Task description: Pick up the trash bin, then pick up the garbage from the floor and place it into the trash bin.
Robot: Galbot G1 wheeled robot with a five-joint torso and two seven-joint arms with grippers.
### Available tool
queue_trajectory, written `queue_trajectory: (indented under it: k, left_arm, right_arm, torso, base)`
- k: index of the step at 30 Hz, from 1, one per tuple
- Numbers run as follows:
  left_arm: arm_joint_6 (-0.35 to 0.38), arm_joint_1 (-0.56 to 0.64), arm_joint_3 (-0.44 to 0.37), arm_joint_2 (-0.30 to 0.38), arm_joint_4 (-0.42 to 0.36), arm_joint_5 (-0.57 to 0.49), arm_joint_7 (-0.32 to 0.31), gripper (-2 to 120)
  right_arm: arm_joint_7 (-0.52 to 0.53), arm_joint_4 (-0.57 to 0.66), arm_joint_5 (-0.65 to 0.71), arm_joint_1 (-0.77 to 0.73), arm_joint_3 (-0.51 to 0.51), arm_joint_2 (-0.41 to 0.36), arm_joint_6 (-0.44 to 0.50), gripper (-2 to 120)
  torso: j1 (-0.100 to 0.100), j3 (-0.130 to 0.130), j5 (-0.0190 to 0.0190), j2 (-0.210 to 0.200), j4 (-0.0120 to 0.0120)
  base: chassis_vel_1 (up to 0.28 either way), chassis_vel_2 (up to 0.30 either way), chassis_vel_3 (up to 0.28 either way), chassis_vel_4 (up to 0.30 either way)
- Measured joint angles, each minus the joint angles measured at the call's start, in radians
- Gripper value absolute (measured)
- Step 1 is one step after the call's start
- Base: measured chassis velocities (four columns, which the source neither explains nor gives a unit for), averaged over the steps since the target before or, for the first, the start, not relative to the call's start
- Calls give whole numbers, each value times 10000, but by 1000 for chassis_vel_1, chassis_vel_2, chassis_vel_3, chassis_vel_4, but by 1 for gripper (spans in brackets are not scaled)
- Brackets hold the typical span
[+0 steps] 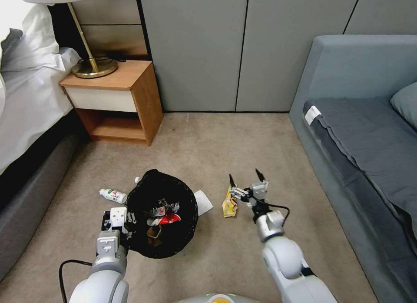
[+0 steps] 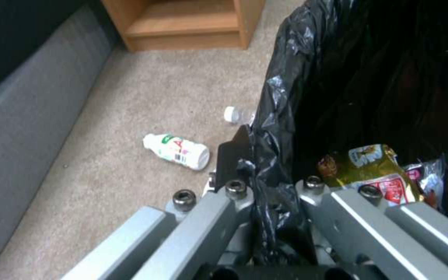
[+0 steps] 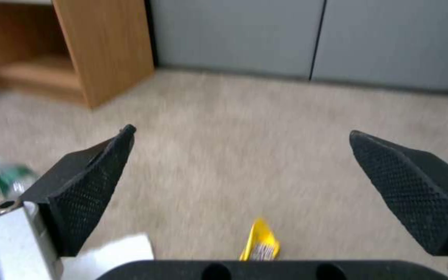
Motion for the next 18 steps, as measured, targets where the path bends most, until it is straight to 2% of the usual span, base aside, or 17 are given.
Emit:
queue_trajectory:
  k: [3, 4, 6, 8, 9, 14, 18]
  left_arm:
    - [49, 25, -15, -45, 36, 67, -10, 1]
    - [54, 43, -22, -68, 52, 100, -11, 1]
    - [55, 62, -26, -79, 59, 114, -11, 1]
    - [50, 165, -47, -100, 78, 165, -11, 1]
    - [50, 165, -47, -100, 78, 165, -11, 1]
    - [26, 306, -92, -141, 76, 238, -11, 1]
    - [19, 343, -92, -178, 67, 289, -11, 1]
  right_arm:
    - [354, -1038, 179, 874, -629, 138, -1339, 100]
    - [444, -1729, 201, 1287, -849, 289, -1711, 100]
    - [461, -2115, 208, 1531, -922, 383, -1829, 100]
    - [448, -3383, 192, 2188, -970, 700, -1968, 100]
    - [448, -3383, 192, 2188, -970, 700, -1968, 100]
    - [169, -5162, -124, 2869, -658, 1127, -1933, 100]
    - [41, -5937, -348, 3131, -411, 1321, -1830, 100]
  torso:
    - [1, 1, 1, 0, 0]
    - [-1, 1, 1, 0, -1]
    - [0, 1, 2, 0, 0]
    - [0, 1, 1, 0, -1]
    - [0, 1, 1, 0, -1]
    - [-1, 0, 1, 0, -1]
    - [-1, 1, 1, 0, -2]
  base:
    - [0, 0, 0, 0]
    - [0, 0, 0, 0]
    - [0, 0, 0, 0]
    - [0, 0, 0, 0]
    - [0, 0, 0, 0]
    - [0, 0, 0, 0]
    - [0, 0, 0, 0]
